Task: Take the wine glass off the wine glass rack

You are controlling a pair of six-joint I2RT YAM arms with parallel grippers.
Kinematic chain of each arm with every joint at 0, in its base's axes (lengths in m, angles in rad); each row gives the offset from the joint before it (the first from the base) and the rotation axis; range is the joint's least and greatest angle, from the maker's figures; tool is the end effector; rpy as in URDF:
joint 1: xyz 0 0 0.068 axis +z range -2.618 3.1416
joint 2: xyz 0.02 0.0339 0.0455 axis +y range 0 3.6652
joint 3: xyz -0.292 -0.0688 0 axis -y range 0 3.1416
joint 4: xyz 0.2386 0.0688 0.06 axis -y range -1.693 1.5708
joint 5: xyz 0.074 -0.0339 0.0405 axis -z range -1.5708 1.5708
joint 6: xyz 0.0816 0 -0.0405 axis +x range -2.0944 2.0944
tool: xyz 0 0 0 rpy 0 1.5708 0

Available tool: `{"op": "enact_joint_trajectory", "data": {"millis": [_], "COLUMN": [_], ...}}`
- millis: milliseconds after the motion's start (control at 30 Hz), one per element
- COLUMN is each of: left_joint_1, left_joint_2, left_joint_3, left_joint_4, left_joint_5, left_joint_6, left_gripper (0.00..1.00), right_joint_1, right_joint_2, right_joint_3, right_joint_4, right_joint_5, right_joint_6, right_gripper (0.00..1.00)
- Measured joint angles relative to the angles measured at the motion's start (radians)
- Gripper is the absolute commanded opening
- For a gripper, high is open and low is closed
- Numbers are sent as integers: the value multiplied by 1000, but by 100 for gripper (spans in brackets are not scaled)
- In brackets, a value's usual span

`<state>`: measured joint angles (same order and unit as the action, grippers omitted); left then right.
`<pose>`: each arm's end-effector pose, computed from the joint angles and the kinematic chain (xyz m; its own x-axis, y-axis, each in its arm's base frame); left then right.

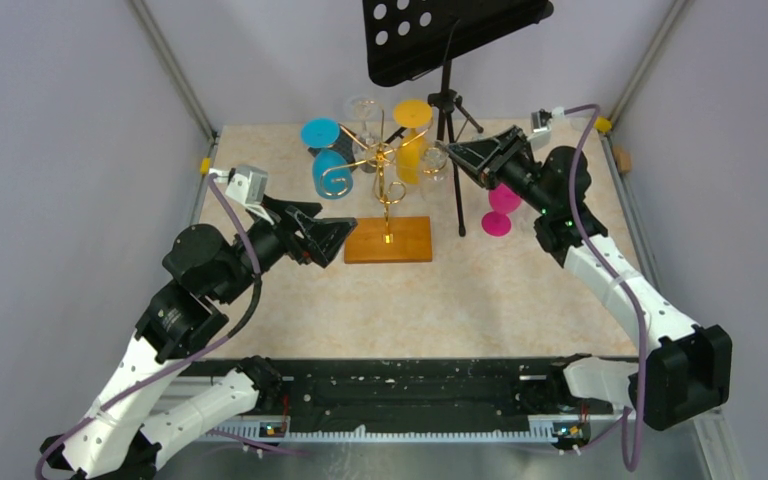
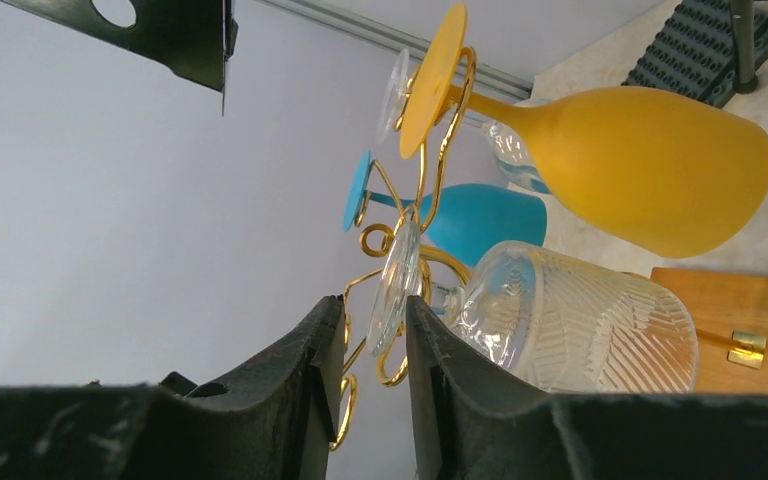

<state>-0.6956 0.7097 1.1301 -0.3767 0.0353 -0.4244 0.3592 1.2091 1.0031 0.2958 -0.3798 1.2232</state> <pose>0.1112 -0.0966 0.4627 -0.2443 -0.3321 -0.9111 0.6221 0.6670 -0.4100 0.2812 0.1379 0.4100 -0.6034 0.7062 -0.3705 -0.3079 0.2223 0.9251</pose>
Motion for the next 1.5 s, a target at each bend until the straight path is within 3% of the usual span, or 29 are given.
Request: {"op": "enact_joint_trajectory", "data": {"millis": [367, 633, 1067, 1333, 1433, 1500], "left_joint_1": [0, 0, 0, 0, 0, 0], "left_joint_2": [0, 0, -19, -37, -38, -38], "left_joint_3": [0, -3, -57, -93, -93, -93], "left_joint_4": [0, 0, 56, 120, 122, 122], "left_joint_5": [0, 0, -38, -57, -64, -72], "left_joint_6": [0, 0, 3, 5, 4, 4], "left_gripper": [92, 92, 92, 92, 92, 92], "right_joint_1": [8, 29, 35, 37, 36, 36], "right_joint_2": [41, 68, 118, 134, 148, 154], "right_joint_3": [67, 129, 218, 243, 252, 256], "right_joint_4": [-71, -156, -248, -290, -289, -289], "right_joint_5": [1, 2, 13, 13, 10, 9], "right_joint_6": [-1, -20, -54, -79, -82, -84], "right_gripper": [21, 27, 27, 15, 1, 0]}}
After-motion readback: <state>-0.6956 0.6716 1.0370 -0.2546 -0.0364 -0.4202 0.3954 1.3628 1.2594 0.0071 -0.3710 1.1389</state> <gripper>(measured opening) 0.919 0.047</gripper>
